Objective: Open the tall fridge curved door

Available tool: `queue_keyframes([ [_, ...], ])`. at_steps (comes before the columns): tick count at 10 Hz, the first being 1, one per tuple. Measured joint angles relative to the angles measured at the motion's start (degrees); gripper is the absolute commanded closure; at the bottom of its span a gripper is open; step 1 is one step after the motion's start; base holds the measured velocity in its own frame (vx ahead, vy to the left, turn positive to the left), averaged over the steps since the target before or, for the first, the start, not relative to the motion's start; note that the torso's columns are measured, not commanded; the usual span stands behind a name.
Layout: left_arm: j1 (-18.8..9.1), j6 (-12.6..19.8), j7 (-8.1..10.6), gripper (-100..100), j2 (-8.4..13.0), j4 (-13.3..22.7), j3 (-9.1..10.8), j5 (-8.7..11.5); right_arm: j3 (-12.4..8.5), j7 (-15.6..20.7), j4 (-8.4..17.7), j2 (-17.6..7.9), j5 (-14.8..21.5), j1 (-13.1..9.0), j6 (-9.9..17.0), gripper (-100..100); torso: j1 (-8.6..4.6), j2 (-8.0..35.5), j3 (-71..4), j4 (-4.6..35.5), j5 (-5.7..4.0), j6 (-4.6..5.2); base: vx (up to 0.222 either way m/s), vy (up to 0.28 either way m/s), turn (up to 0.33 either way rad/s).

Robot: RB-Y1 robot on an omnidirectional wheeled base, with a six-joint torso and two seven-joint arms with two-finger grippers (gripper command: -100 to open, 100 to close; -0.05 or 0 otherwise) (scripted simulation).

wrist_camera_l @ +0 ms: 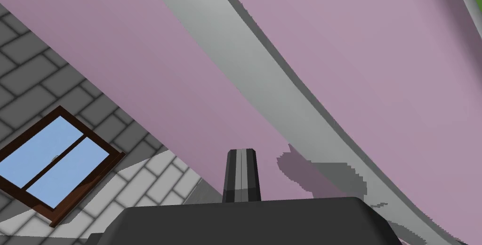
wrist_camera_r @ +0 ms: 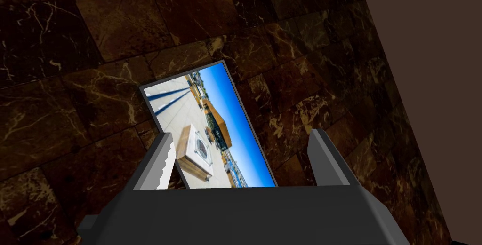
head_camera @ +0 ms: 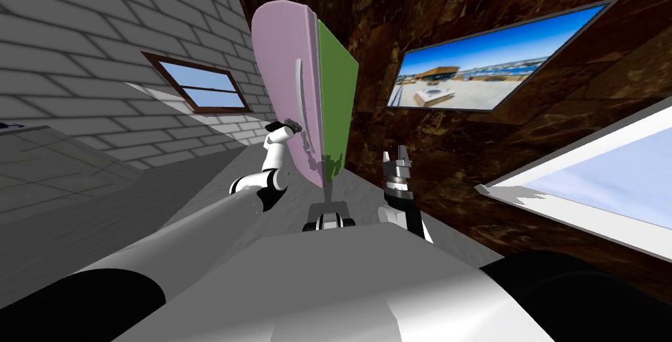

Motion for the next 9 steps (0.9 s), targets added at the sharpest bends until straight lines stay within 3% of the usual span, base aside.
queue_keyframes([
  [2,0.03,0.51,-0.66,100,-0.70,-0.48,-0.67,1.11,0.01,0.00,0.00,0.01,0.00,0.00,0.00,0,-0.44,-0.15,-0.08,-0.03,-0.15,0.05,-0.115,0.321,-0.064],
  [9,-0.87,1.72,-3.37,100,-3.26,-0.75,-3.44,5.60,0.00,0.00,0.00,0.00,0.00,0.00,0.00,0,-0.19,-0.09,-0.06,-0.03,-0.06,0.00,-0.112,0.326,-0.072],
])
